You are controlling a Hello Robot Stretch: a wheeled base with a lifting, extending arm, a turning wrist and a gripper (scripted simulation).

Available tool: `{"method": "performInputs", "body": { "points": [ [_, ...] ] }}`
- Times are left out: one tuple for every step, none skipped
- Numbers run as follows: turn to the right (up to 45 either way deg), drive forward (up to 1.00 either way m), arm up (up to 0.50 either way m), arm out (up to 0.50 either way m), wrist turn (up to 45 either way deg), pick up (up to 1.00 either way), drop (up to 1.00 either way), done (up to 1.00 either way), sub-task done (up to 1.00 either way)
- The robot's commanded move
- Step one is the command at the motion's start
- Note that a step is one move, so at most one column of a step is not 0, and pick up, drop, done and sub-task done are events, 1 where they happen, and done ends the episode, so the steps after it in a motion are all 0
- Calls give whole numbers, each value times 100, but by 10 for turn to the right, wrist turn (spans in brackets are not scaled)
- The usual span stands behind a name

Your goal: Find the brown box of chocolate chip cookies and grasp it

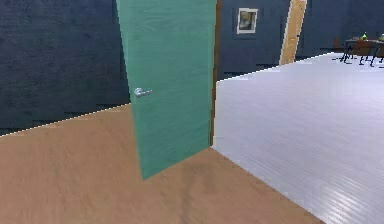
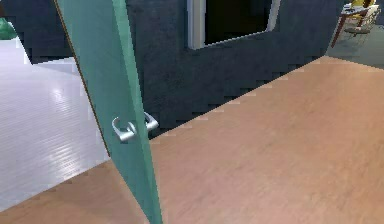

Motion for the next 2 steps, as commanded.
{"method": "performInputs", "body": {
  "points": [
    [60,0,0,0,0,0,0,0,0],
    [0,50,0,0,0,0,0,0,0]
  ]
}}
